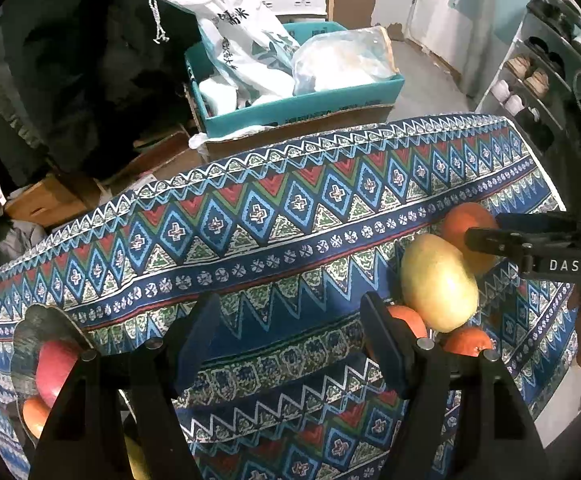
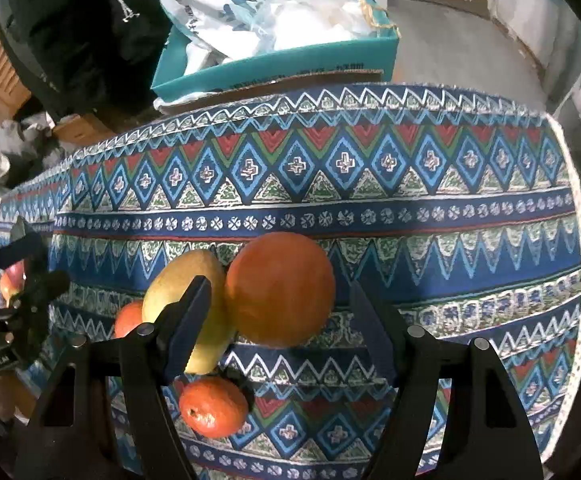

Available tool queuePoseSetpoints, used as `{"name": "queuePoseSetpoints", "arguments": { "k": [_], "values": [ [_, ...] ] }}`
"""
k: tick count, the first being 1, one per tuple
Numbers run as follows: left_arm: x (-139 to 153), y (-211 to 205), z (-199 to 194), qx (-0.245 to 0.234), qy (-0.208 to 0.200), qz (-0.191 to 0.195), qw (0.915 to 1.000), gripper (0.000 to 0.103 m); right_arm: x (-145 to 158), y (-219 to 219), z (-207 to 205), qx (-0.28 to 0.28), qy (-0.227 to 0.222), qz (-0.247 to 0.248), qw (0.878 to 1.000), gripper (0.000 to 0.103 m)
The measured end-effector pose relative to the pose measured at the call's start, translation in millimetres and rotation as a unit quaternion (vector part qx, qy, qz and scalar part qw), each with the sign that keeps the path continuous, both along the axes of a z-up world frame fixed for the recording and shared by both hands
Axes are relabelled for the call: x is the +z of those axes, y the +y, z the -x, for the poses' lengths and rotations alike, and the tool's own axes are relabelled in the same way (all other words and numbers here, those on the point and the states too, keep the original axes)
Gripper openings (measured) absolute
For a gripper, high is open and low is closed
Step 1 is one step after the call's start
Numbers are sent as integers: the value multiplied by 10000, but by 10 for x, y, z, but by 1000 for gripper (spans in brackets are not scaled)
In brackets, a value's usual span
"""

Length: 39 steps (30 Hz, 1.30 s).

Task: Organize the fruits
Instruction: 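Grasp a large orange with the right tool while the left tool grasps another orange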

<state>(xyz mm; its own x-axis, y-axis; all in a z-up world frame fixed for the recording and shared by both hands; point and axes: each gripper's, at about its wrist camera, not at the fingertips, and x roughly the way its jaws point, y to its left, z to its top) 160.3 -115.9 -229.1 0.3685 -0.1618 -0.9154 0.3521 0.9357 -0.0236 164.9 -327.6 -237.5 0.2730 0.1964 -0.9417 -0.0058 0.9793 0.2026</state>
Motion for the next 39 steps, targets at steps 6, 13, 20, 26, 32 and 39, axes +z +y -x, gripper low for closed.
{"name": "queuePoseSetpoints", "arguments": {
  "k": [6,13,20,26,32,39],
  "values": [
    [-58,-18,-47,10,95,76,9999,74,-158,-60,-39,-257,153,-342,9990,73],
    [-65,-34,-8,-44,165,185,9997,74,-247,-134,-63,-537,273,-767,9952,71],
    [-24,-76,89,-227,229,429,9986,77,-188,-97,-12,-474,90,-456,9978,66],
    [-11,-254,205,-627,209,424,9969,79,-20,-131,114,-402,-128,-25,9991,66],
    [-139,-445,288,-900,354,314,9948,80,127,-187,289,-379,-296,261,9985,66],
    [-334,-583,319,-1009,491,119,9936,80,193,-278,431,-394,-361,405,9978,66]
  ]
}}
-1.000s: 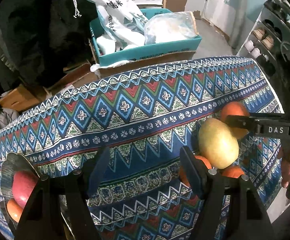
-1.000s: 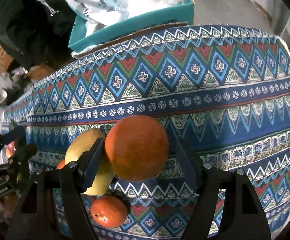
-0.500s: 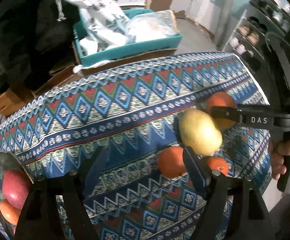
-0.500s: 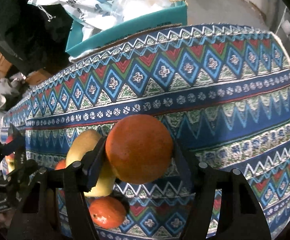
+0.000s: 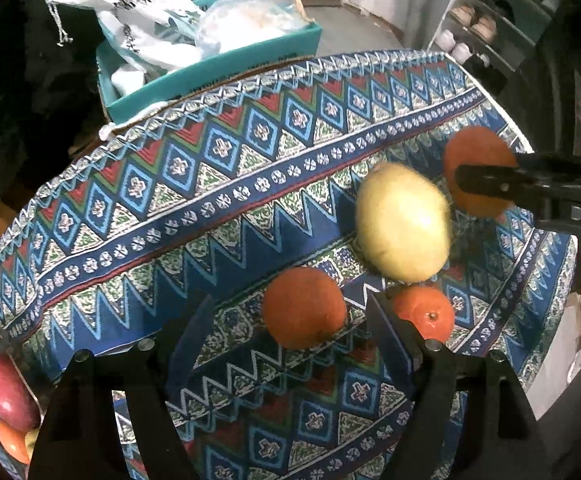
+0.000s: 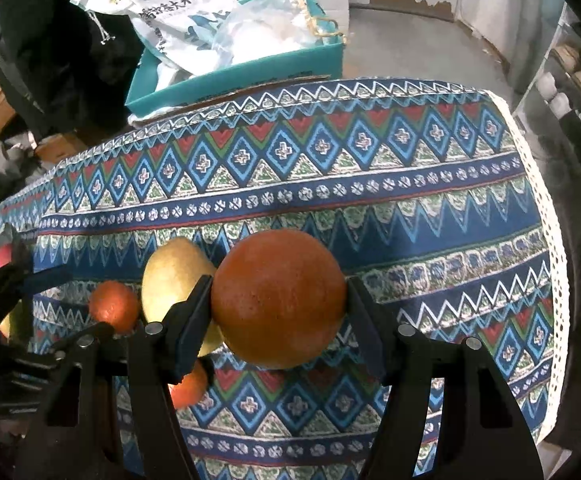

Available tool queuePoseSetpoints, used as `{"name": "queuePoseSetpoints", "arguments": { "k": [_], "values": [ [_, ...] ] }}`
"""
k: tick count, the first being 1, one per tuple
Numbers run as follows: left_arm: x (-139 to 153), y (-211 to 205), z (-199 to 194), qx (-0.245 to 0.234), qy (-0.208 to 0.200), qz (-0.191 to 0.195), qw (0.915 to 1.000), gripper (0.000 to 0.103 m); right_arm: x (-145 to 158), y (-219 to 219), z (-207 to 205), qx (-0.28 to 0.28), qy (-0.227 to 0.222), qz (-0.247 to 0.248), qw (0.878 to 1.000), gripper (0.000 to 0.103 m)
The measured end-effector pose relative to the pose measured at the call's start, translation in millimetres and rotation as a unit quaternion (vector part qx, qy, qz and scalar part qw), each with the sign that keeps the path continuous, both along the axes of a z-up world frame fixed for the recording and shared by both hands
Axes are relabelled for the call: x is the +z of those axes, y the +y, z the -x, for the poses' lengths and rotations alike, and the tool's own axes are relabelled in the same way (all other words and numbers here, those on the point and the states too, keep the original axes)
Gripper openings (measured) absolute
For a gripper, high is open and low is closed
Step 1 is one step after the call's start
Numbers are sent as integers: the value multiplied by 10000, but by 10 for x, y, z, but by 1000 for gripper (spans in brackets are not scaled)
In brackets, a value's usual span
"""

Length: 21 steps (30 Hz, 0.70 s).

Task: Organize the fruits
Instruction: 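Grasp a large orange with the right tool while the left tool grasps another orange, then carry both held oranges with both tools toward the glass bowl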

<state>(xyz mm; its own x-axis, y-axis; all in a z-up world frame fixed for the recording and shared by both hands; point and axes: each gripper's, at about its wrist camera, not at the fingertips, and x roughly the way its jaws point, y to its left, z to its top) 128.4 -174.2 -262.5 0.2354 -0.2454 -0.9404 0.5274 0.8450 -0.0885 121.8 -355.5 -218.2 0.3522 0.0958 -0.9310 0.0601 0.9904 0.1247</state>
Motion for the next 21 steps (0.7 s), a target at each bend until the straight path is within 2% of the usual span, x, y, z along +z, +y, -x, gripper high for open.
{"name": "queuePoseSetpoints", "arguments": {
  "k": [7,11,12,21],
  "values": [
    [-157,-28,-39,77,186,-1,9998,77,-15,1,52,96,-24,209,9997,66],
    [-205,-29,-38,76,330,88,9994,51,-22,5,56,125,-22,179,9998,66],
    [-200,-25,-33,69,345,152,9993,49,-16,8,57,138,-31,191,9997,66],
    [-40,11,24,51,56,174,9998,48,71,73,77,235,-154,265,9993,66]
  ]
}}
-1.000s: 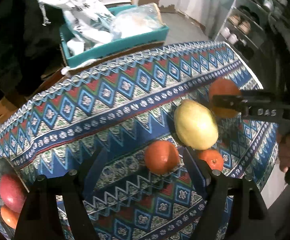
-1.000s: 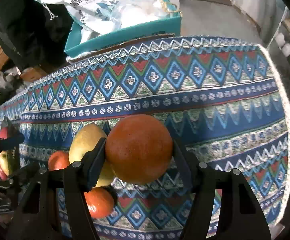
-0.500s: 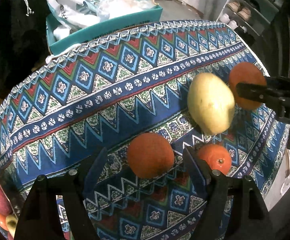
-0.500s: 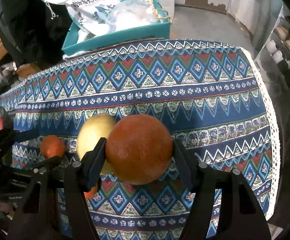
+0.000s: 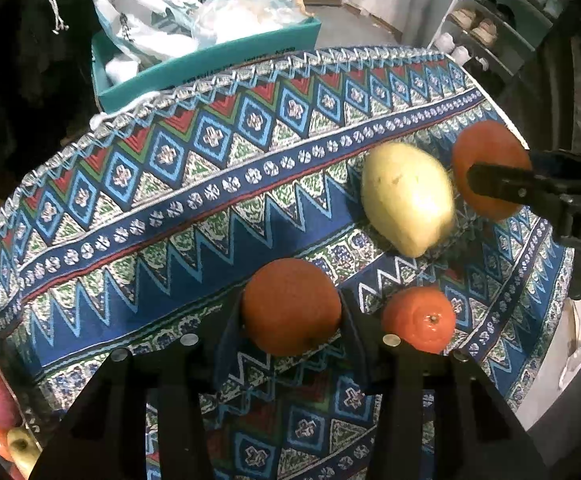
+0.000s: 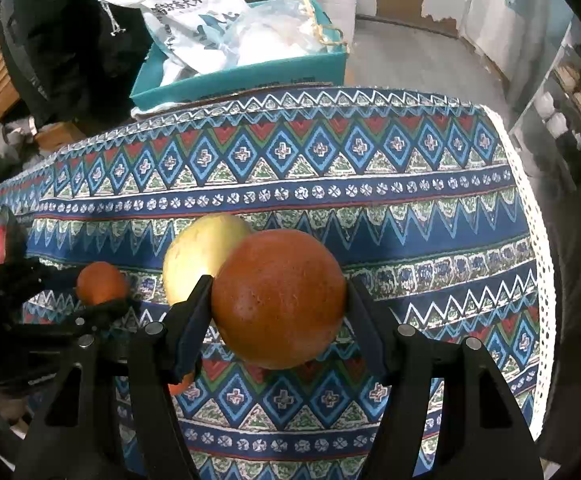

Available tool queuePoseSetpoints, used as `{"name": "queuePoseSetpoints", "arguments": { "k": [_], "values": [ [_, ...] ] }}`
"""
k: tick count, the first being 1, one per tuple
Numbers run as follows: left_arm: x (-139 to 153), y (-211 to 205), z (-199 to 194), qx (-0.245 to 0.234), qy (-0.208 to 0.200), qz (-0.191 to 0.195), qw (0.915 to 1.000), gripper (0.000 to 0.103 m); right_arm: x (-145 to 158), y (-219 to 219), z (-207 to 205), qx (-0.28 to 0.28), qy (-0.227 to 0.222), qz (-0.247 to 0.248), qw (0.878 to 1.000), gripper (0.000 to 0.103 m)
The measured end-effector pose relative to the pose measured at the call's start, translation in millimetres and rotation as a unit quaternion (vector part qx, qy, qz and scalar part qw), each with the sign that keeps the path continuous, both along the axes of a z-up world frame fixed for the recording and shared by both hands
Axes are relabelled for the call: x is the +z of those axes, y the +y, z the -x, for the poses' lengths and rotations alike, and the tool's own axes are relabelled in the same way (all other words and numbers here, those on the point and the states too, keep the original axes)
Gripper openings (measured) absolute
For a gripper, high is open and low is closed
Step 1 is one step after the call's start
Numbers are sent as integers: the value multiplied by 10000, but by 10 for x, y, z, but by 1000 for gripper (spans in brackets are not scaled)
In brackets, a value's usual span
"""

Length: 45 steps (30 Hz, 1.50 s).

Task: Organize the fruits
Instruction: 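Carry both held oranges with both tools toward the glass bowl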

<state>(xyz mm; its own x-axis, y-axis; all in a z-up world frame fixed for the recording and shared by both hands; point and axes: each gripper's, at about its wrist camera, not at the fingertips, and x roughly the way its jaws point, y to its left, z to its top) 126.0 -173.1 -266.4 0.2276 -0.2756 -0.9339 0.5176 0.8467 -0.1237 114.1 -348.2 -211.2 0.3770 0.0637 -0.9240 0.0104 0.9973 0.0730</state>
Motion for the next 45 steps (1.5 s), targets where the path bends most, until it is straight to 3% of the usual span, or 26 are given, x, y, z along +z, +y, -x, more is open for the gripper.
{"name": "queuePoseSetpoints", "arguments": {
  "k": [8,27,45],
  "values": [
    [319,88,39,124,-299,94,9994,48,166,137,43,194,-220,156,9994,66],
    [934,426,291,356,-806,277,9957,48,641,586,144,708,-755,0,9946,66],
    [1242,955,456,761,-1104,366,9903,48,958,1194,179,1286,-1055,-131,9860,66]
  ]
}}
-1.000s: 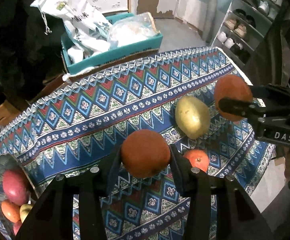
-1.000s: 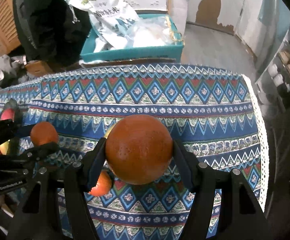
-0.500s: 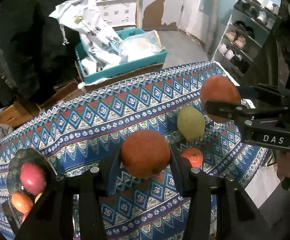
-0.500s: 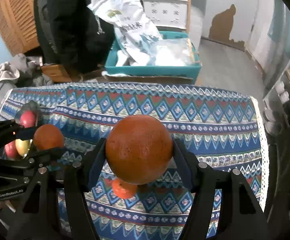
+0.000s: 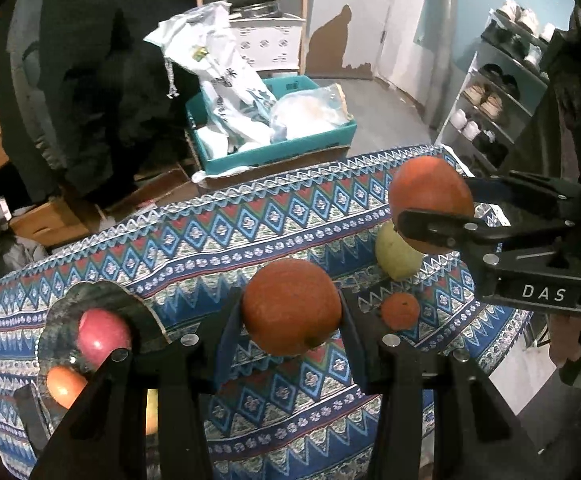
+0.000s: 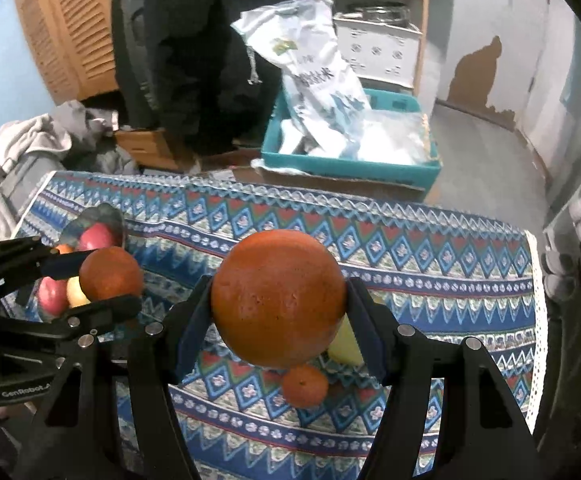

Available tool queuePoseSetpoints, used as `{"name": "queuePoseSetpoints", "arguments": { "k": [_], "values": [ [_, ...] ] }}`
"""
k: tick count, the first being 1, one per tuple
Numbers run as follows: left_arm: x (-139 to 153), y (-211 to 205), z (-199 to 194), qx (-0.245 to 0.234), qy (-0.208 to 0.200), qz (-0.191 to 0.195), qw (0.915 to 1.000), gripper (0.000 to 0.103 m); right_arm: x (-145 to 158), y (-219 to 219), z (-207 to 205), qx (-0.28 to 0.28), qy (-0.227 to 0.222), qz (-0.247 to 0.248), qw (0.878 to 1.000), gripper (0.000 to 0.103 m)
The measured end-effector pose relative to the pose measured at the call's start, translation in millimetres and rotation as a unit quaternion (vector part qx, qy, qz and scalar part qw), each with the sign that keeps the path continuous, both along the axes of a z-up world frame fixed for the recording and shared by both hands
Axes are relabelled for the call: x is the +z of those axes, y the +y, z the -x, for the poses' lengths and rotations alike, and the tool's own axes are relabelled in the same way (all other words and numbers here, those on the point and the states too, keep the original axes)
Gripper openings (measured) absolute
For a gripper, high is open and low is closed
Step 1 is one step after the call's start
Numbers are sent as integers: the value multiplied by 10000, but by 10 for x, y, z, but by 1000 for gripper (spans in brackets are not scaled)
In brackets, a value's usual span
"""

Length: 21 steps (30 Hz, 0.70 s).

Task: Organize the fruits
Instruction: 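Carry both held oranges with both tools toward the glass bowl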

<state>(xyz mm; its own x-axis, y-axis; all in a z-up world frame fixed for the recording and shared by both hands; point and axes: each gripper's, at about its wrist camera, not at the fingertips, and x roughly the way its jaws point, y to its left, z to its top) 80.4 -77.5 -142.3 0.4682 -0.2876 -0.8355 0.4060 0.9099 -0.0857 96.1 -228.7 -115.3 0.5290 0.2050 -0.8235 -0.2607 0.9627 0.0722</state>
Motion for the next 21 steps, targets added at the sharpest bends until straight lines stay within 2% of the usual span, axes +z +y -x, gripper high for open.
{"name": "queuePoseSetpoints", "arguments": {
  "k": [21],
  "values": [
    [73,805,85,720,-99,73,9973,48,67,837,-83,680,-2,-137,9976,66]
  ]
}}
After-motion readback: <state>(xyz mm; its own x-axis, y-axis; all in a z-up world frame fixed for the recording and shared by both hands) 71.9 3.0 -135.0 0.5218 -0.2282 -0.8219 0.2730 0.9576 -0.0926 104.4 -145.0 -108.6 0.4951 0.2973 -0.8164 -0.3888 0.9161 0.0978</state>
